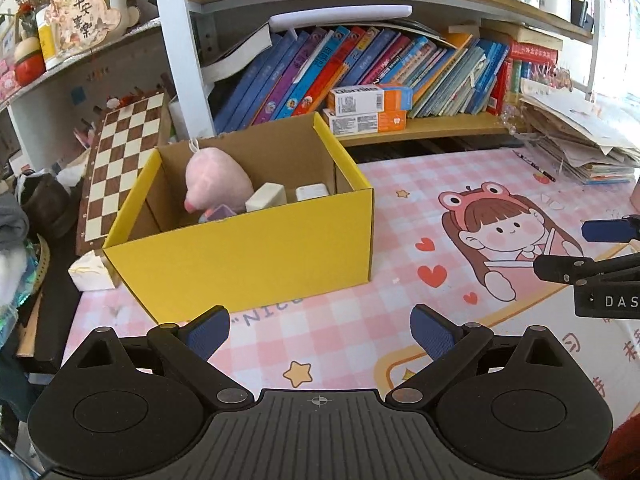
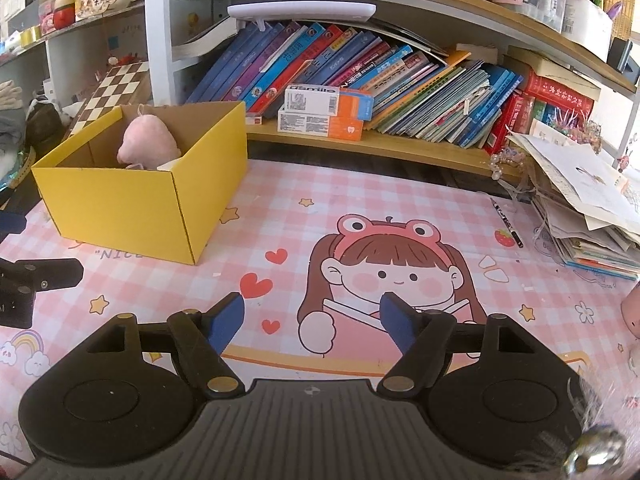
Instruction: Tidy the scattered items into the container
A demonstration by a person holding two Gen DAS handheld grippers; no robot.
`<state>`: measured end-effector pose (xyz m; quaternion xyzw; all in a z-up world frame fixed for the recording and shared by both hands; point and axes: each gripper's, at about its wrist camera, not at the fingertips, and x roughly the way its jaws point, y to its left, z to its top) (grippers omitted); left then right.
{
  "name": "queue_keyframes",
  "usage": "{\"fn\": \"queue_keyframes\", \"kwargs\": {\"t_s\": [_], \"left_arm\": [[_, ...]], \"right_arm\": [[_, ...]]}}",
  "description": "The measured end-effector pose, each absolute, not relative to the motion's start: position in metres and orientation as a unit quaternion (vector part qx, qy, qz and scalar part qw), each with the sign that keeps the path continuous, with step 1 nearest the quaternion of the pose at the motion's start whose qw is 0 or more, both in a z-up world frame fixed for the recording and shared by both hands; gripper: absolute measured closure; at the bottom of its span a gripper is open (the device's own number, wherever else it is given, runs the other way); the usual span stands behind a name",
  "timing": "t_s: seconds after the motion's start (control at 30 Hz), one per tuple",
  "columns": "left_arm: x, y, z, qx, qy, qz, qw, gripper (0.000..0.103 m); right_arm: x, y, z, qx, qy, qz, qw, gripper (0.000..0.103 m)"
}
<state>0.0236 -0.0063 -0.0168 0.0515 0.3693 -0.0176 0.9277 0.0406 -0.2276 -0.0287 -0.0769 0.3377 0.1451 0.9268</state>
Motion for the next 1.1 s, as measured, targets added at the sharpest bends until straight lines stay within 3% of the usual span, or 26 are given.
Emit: {"fn": "queue_keyframes", "kwargs": {"t_s": [1.1], "left_arm": [[0.0261, -0.0057, -0.0207, 0.047, 0.384, -0.024, 0.922, 0.004]], "right_arm": [[0.0416, -0.2224, -0.0323, -0.074, 0.348, 0.148, 0.923, 0.029]]}}
